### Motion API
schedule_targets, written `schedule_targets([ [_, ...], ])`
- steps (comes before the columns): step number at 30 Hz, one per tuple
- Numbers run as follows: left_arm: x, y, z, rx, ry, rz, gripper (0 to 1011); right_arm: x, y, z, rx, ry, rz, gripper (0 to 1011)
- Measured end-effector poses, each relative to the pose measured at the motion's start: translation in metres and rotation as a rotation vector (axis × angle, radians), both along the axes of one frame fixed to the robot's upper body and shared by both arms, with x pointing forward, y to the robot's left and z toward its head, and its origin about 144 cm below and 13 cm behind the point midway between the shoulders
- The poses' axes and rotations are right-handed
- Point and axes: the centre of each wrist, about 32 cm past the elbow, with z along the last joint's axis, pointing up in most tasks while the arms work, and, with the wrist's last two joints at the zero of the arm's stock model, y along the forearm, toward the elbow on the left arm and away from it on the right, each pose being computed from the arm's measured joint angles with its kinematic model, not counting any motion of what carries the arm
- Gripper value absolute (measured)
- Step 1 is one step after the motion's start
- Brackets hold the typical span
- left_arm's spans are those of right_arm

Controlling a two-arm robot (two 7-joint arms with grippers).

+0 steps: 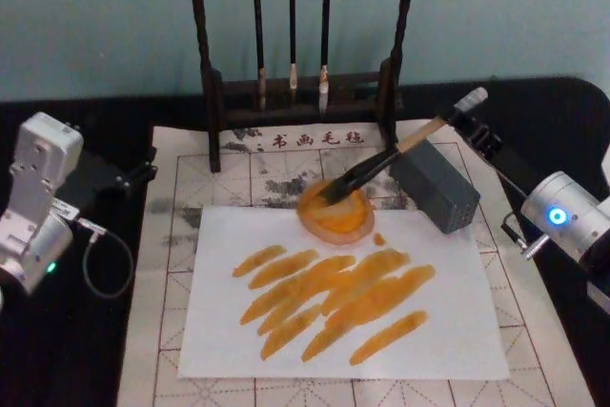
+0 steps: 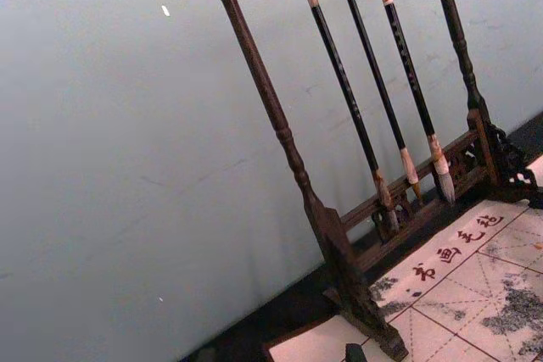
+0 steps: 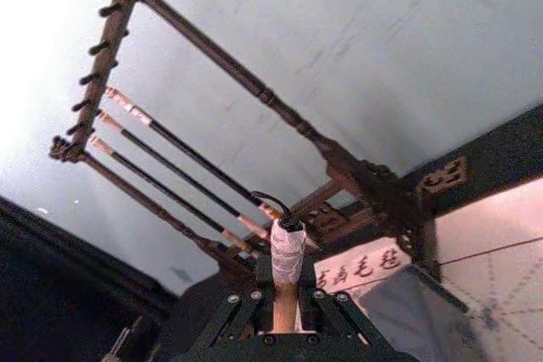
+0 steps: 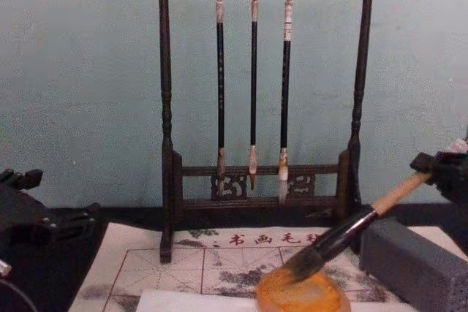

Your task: Pick up the brush from the inkstone, write on the paper, then place the brush back to its original position.

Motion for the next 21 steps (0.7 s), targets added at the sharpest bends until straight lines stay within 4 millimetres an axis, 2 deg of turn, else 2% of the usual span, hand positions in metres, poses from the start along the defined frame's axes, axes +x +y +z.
schedule_targets([
  [21,0.0000,0.0000,0.0000,0.000,0.000,0.000,1001,-0.0110,-0.0004,-0.0053,-0.011,0.015,-0.089,185],
])
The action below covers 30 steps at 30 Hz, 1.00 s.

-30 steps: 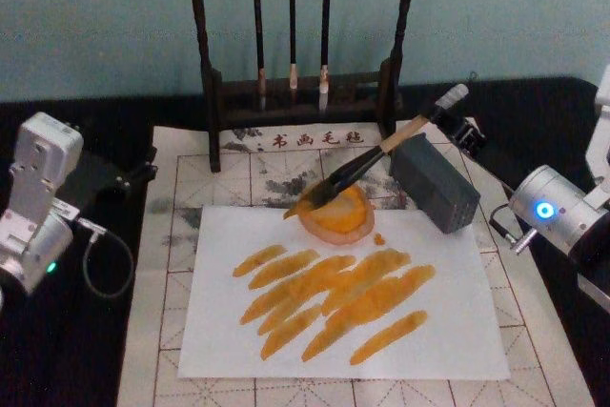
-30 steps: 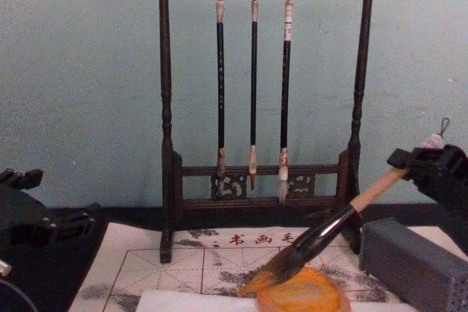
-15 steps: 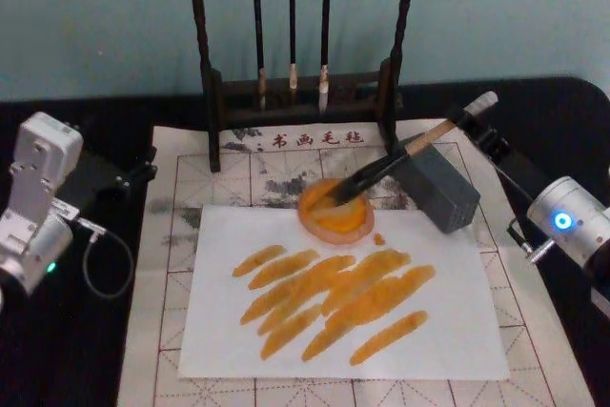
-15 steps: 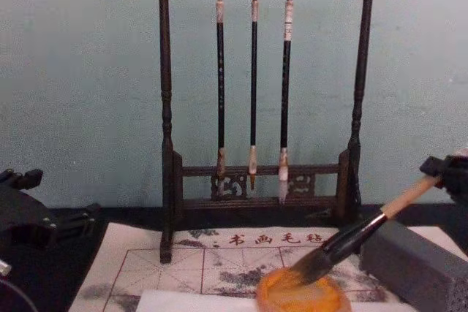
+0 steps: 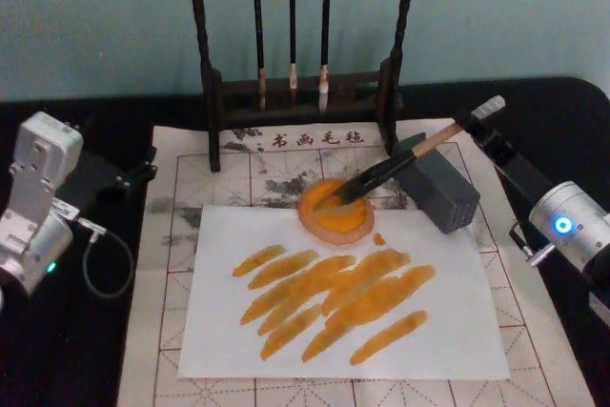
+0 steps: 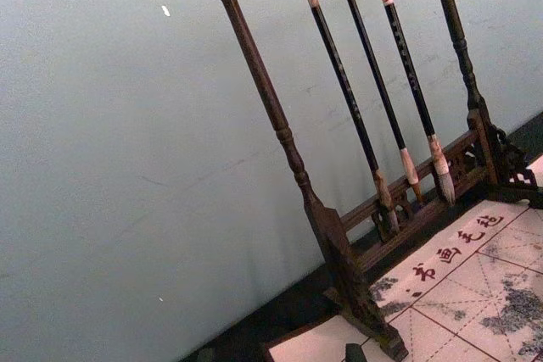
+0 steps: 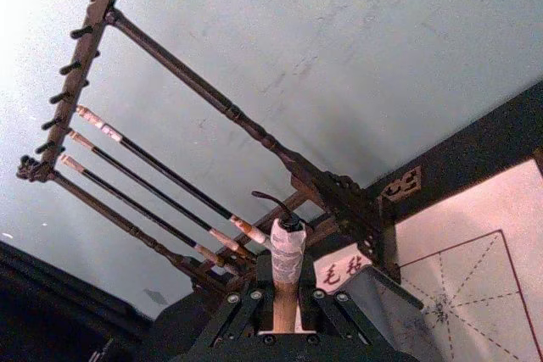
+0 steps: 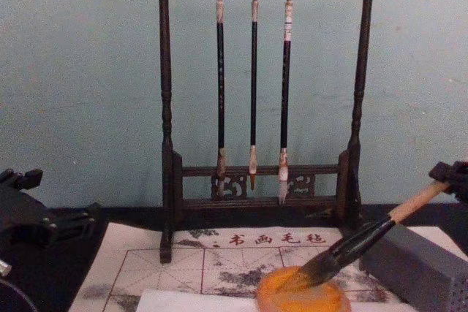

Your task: Pick up the brush from the inkstone, write on the paper, then place the brush back to its original position.

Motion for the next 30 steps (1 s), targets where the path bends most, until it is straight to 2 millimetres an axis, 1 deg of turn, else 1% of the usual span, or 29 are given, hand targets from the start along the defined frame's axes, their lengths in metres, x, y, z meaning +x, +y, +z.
schedule_targets([
  [9,0.000,0.000,0.000,0.000,0.000,0.000,1001,0.002,0.003,-0.006,-0.002,0.007,-0.013,185],
  [19,0.000,0.000,0.000,0.000,0.000,0.000,1001,0.003,0.004,-0.008,-0.006,0.014,-0.021,185],
  [30,0.000,0.000,0.000,0.000,0.000,0.000,1001,0.003,0.004,-0.013,0.019,0.044,-0.033,185],
])
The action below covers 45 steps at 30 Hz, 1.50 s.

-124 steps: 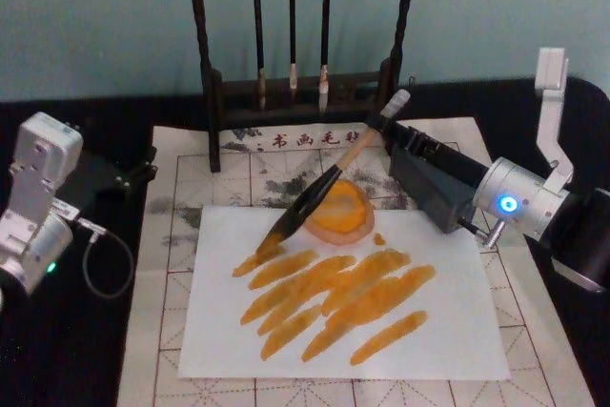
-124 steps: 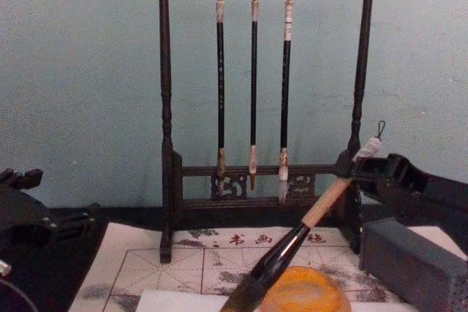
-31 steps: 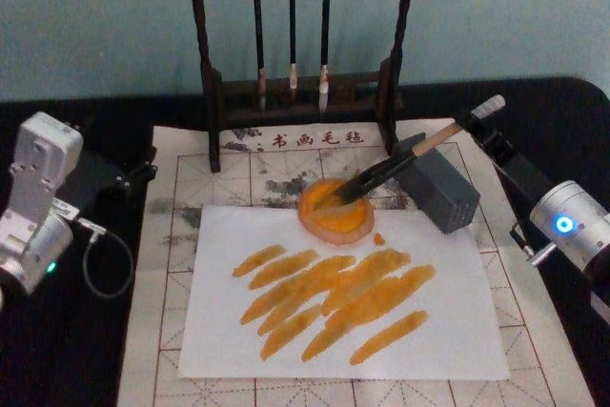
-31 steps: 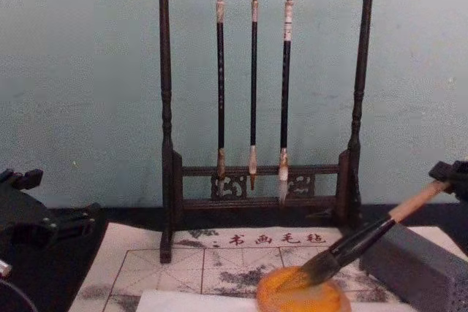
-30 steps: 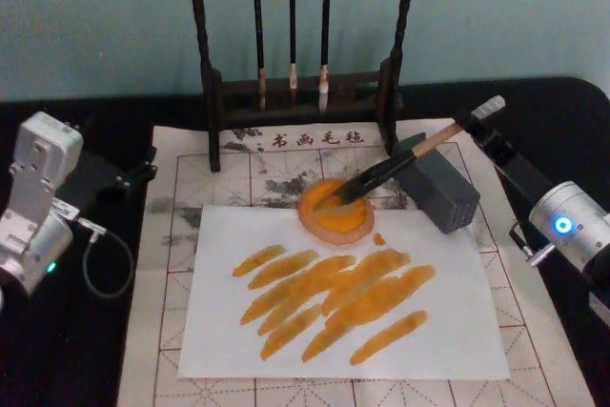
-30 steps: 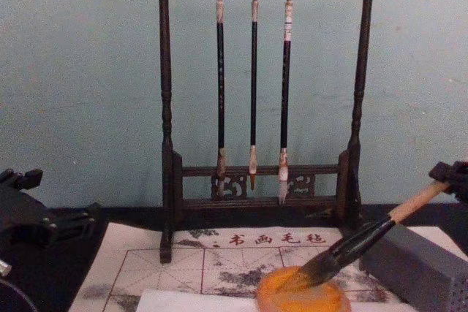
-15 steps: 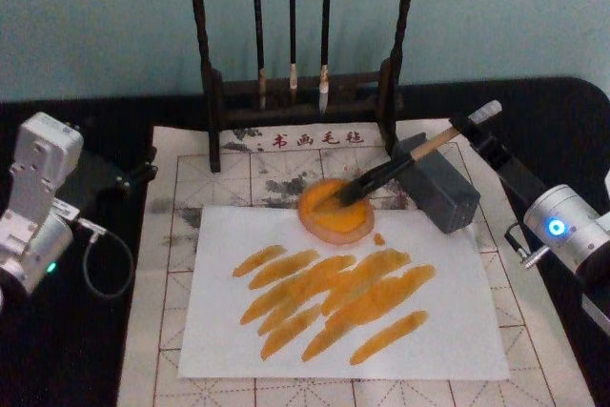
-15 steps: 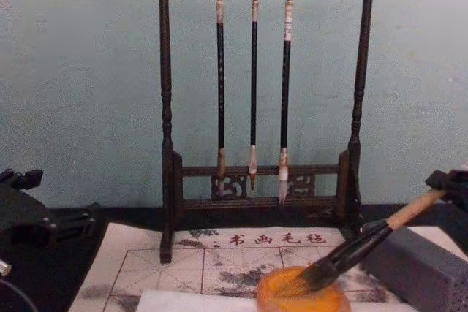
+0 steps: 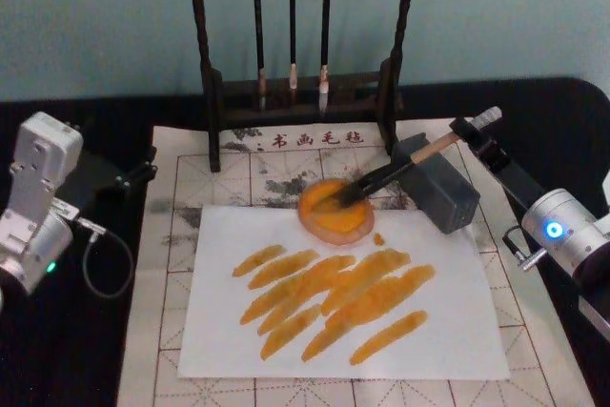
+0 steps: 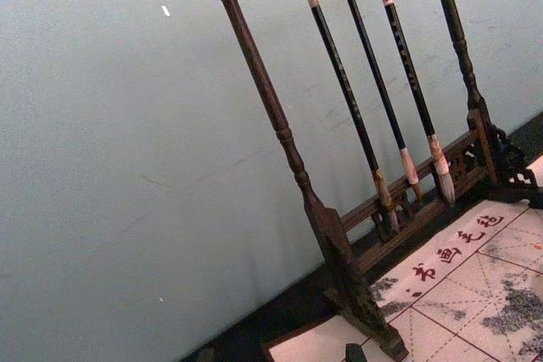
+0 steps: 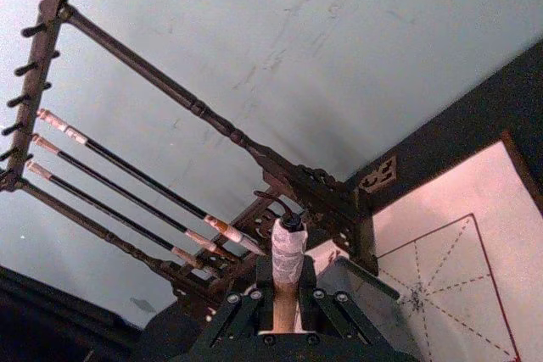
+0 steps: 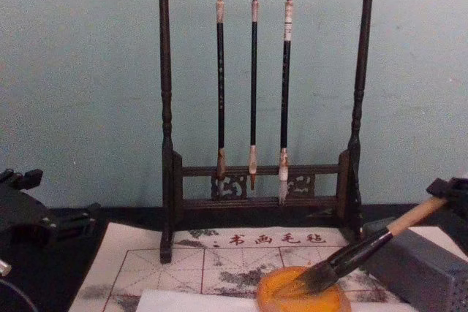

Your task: Pick up the brush from the inkstone, write on the paper, then place the brush back to its original position.

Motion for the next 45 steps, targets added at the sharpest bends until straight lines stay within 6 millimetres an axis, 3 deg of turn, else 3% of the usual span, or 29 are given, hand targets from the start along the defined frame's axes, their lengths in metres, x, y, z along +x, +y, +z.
schedule_targets([
  [45,0.0000,0.0000,0.0000,0.000,0.000,0.000,1001,-0.0017,-0.0024,-0.0081,0.053,0.039,-0.016,185],
])
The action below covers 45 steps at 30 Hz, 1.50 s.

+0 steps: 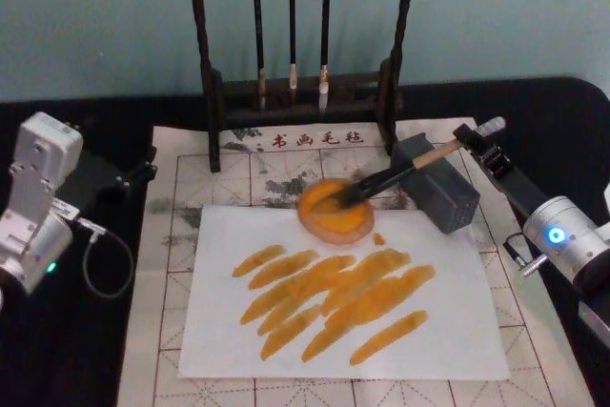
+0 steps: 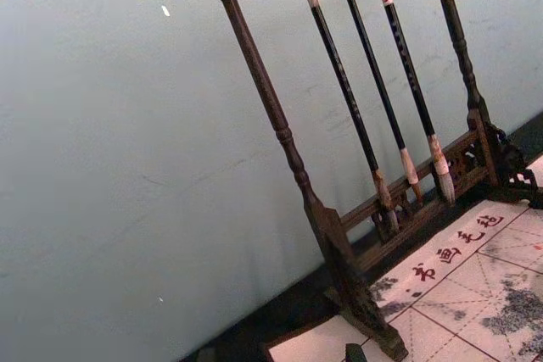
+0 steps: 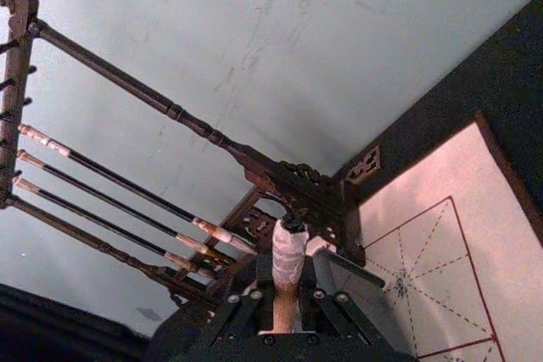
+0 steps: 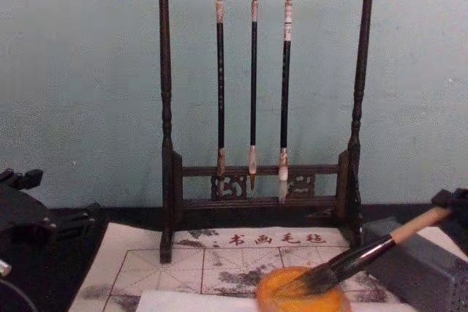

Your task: Pick up the brush from the inkstone, write on the paper, then place the brush back to its original position.

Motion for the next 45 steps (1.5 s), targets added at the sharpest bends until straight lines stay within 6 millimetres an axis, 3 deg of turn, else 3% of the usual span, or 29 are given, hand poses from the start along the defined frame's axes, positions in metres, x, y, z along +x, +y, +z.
schedule_targets([
  [4,0.000,0.000,0.000,0.000,0.000,0.000,1001,0.000,0.000,0.000,-0.001,0.000,0.000,247],
  [28,0.000,0.000,0.000,0.000,0.000,0.000,1001,0.000,0.000,0.000,-0.001,0.000,0.000,978],
  [38,0.000,0.000,0.000,0.000,0.000,0.000,1001,-0.003,-0.003,0.004,-0.023,-0.019,0.008,1003],
  [45,0.000,0.000,0.000,0.000,0.000,0.000,1001,-0.015,-0.005,0.017,-0.138,-0.016,0.025,1003],
])
